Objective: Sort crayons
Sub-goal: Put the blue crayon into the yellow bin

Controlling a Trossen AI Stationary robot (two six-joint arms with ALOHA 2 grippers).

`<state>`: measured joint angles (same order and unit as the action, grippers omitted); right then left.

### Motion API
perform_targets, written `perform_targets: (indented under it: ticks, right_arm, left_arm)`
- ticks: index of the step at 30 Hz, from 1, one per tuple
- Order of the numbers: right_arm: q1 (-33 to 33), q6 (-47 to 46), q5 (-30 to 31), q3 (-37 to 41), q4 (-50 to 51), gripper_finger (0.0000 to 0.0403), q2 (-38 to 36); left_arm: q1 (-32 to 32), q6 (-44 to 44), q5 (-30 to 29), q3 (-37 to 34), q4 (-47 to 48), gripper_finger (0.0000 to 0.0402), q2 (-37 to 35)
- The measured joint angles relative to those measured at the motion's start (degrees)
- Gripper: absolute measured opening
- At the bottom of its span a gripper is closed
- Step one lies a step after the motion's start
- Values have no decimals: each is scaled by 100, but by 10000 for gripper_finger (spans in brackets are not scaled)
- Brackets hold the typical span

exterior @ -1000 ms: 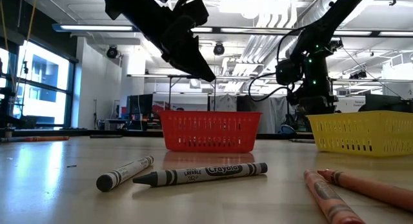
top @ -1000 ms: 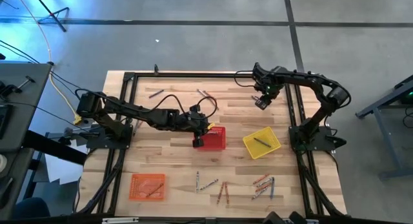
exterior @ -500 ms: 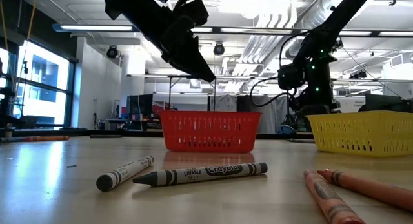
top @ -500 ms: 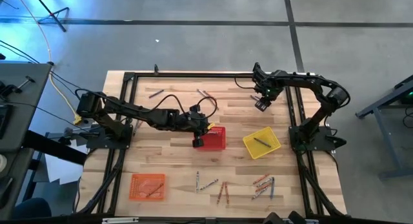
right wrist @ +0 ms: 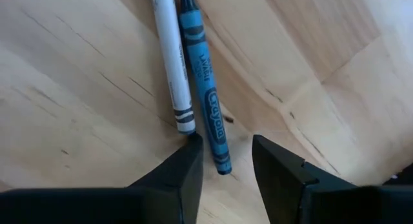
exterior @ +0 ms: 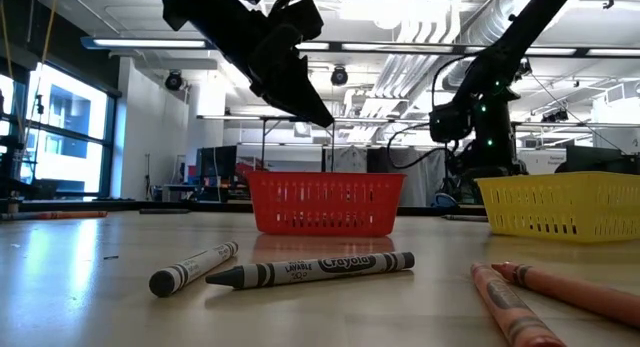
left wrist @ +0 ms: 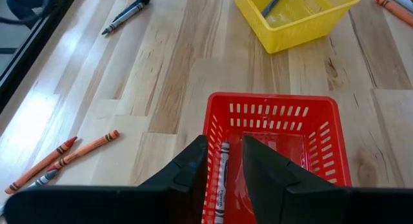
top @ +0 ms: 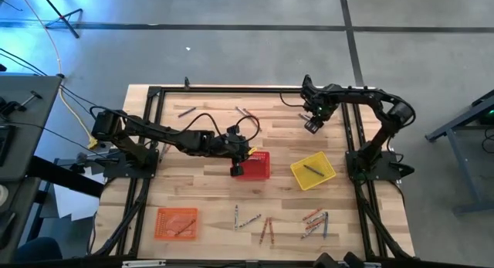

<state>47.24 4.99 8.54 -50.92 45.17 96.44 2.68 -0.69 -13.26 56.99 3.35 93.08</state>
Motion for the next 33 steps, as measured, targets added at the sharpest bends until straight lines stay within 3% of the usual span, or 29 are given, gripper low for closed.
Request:
perform_targets:
  ticks: [10,21,33]
  right_arm:
    - [-4,10,23,-132,134,118,445]
    - [4,140,-71,-612,697,8,538]
    - [4,169,95,-671,811,5,529]
  left_arm:
    - [2,0,0,0,33,83,0]
    - [4,0,2,0,120,83,0]
    - [4,2,0,-2,151,83,2]
